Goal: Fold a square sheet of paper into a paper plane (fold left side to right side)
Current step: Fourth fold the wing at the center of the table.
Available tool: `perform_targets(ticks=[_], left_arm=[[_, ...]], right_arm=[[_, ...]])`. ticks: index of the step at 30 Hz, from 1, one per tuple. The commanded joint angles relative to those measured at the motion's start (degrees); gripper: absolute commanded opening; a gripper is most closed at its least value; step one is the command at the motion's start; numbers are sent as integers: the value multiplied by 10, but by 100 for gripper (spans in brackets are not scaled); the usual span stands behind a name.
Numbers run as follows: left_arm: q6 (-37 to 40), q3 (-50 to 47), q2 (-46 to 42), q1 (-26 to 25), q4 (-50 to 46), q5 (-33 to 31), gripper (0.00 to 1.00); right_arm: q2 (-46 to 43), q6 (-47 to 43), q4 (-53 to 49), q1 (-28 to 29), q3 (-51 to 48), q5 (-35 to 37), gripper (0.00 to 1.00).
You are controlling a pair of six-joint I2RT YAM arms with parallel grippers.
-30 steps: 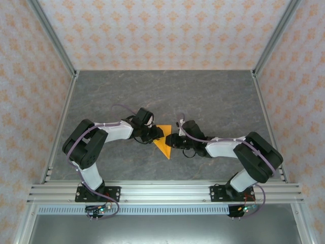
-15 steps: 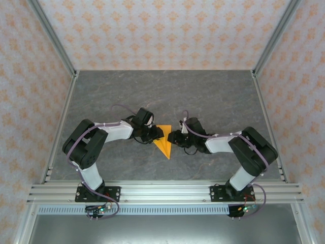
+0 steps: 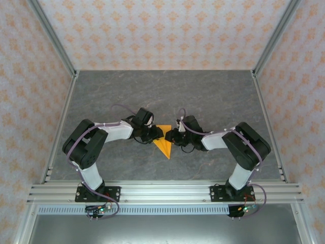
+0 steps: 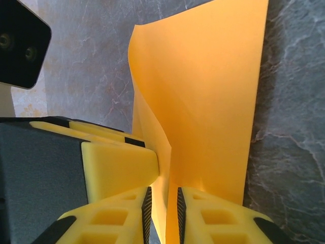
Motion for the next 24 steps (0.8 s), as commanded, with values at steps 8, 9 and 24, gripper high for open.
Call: perform_targets(ticks=[8,9,24], left_arm=[[-2,8,-4,-4,2,-5,32],[-2,8,-4,-5,2,-5,32],[0,6,-6,-4,2,-4,32]], right_arm=[[8,-7,-7,-1,18,-1,12],[5,-9,-10,-1,17,1,11],[-34,-61,-107,-1,32,51,6]])
